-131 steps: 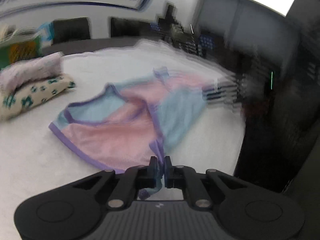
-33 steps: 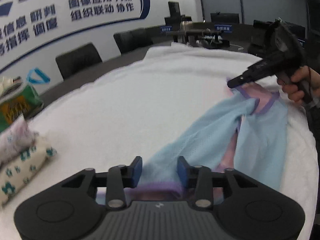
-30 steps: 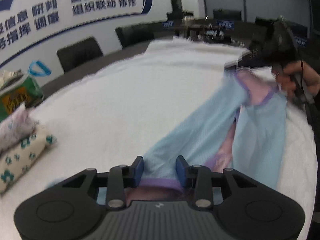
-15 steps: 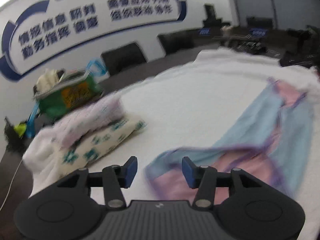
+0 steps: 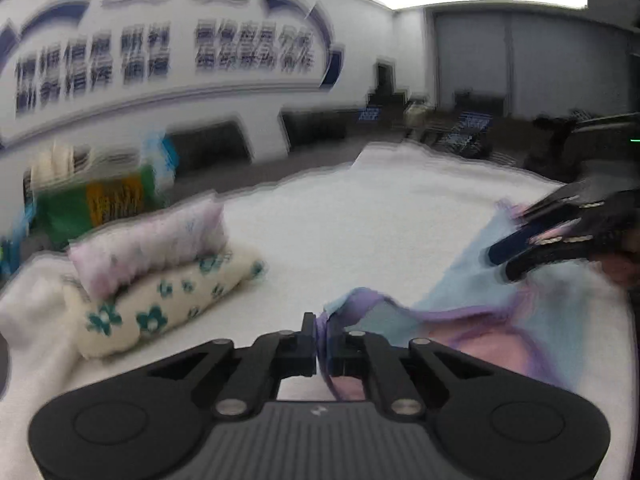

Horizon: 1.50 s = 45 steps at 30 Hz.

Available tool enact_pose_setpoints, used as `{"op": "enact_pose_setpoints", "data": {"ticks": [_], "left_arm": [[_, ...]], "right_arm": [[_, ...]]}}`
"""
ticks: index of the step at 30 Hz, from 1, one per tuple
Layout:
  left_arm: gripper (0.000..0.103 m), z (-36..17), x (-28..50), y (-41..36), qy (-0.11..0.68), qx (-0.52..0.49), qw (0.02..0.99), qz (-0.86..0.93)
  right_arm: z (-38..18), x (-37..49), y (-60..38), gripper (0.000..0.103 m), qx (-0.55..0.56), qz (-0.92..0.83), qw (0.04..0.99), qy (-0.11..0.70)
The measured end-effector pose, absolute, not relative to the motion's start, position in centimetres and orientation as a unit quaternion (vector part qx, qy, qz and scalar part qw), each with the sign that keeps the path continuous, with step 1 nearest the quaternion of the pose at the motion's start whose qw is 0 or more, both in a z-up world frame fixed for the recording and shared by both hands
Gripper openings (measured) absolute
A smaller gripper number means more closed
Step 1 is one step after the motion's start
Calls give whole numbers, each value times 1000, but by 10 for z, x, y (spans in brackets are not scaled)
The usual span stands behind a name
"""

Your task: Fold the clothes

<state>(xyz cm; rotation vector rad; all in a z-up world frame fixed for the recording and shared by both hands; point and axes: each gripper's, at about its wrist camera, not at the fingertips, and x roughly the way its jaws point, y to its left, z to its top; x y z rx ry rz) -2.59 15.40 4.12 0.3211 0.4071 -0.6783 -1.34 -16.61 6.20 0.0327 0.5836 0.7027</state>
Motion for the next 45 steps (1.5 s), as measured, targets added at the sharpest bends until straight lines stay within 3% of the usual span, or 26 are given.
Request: {"op": "enact_pose_setpoints", "data": {"ticks": [6, 7, 10, 15, 17, 19, 22, 25, 26, 31, 33, 34, 35, 37, 39, 42, 43, 44, 45], "left_arm": [[9, 14, -82, 138, 229, 268, 876, -330], [13, 16, -81, 143, 228, 258, 881, -325], [39, 33, -76, 166, 220, 199, 903, -309], [42, 54, -83, 192, 199, 150, 919, -307], [42, 58, -90, 193, 193, 154, 919, -308], [42, 57, -96, 193, 192, 162, 914, -318], [44, 54, -105, 189, 187, 172, 901, -353], [63, 48, -108, 186, 196, 175, 883, -389], [63, 44, -107, 184, 202, 181, 880, -389], [63, 27, -101, 167, 214, 183, 893, -353], [62, 22, -100, 161, 221, 180, 884, -370], [53, 21, -101, 159, 221, 188, 879, -378], [27, 21, -96, 161, 234, 178, 881, -371], [2, 20, -84, 166, 264, 150, 885, -353], [4, 19, -73, 183, 275, 103, 895, -336], [4, 20, -70, 198, 280, 71, 898, -332], [4, 21, -73, 200, 276, 73, 900, -328], [5, 23, -77, 201, 271, 77, 902, -326], [6, 25, -82, 202, 267, 78, 903, -328]], "right_arm": [[64, -32, -161, 37, -29, 378, 885, 271], [65, -37, -149, 42, -44, 402, 876, 263], [64, -54, -110, 52, -94, 474, 841, 243], [46, -89, -46, 53, -193, 557, 779, 214], [37, -91, -33, 47, -222, 561, 768, 213], [38, -82, -28, 12, -218, 567, 760, 231], [55, -51, -30, 10, -171, 576, 754, 264], [66, -16, -30, 10, -131, 567, 759, 292], [65, -7, -28, 10, -123, 560, 761, 304], [60, 37, -21, 11, -85, 523, 768, 358], [69, 26, -34, 13, -82, 534, 773, 333], [74, 20, -41, 18, -81, 540, 775, 318], [79, 8, -51, 24, -91, 547, 778, 296], [88, -21, -71, 58, -110, 559, 782, 253], [79, -37, -72, 64, -138, 567, 773, 248], [63, -60, -68, 64, -181, 570, 763, 246], [56, -64, -61, 58, -189, 563, 765, 251], [51, -61, -55, 48, -184, 560, 762, 267], [46, -59, -49, 11, -180, 558, 760, 283]]}}
